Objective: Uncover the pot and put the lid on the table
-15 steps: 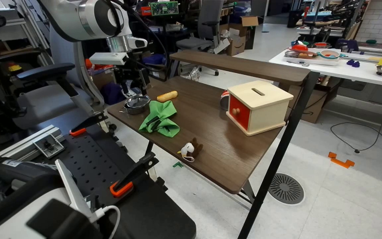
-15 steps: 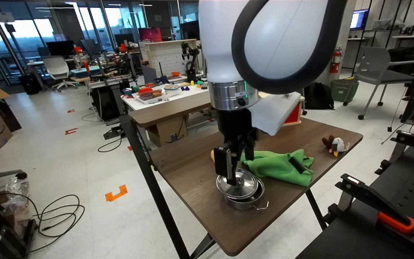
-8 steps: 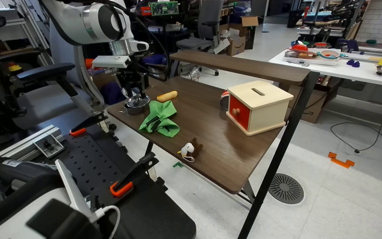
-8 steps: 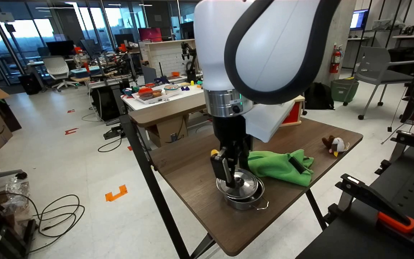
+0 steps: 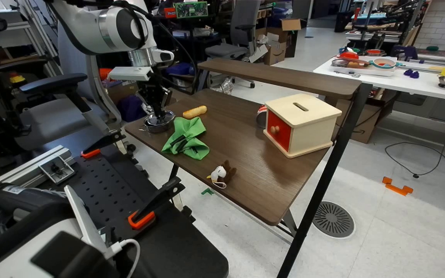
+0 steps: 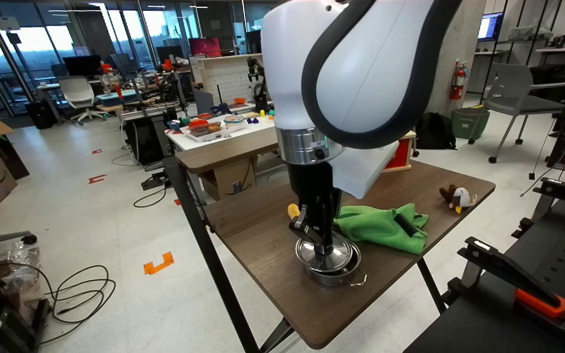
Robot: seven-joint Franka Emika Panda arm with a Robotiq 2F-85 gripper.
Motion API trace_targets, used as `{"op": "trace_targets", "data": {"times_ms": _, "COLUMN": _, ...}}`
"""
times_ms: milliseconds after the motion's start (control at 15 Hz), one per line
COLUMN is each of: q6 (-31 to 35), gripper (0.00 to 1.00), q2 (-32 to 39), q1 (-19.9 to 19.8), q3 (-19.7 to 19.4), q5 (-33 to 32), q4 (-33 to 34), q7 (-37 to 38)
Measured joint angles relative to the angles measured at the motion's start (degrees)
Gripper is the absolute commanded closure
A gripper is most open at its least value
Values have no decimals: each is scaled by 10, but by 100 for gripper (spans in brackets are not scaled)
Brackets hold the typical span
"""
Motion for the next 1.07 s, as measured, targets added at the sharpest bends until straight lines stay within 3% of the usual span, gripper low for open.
{"op": "trace_targets", "data": {"times_ms": 467, "q6": -10, "gripper": 95, "q2": 1, "q1": 1, "q3": -3, "q5": 0, "q4": 9, "q7": -3}}
{"op": "trace_targets", "data": {"times_ms": 733, "q6": -12, "gripper": 95, "q2": -28, "q1": -1, "q3": -30, "q5": 0, "q4": 14, "q7": 0}}
{"op": "trace_targets", "data": {"times_ms": 1067, "q6": -45, "gripper": 95, "q2": -65, "q1": -50, "q3": -62, "q5": 0, "q4": 37, "q7": -1}}
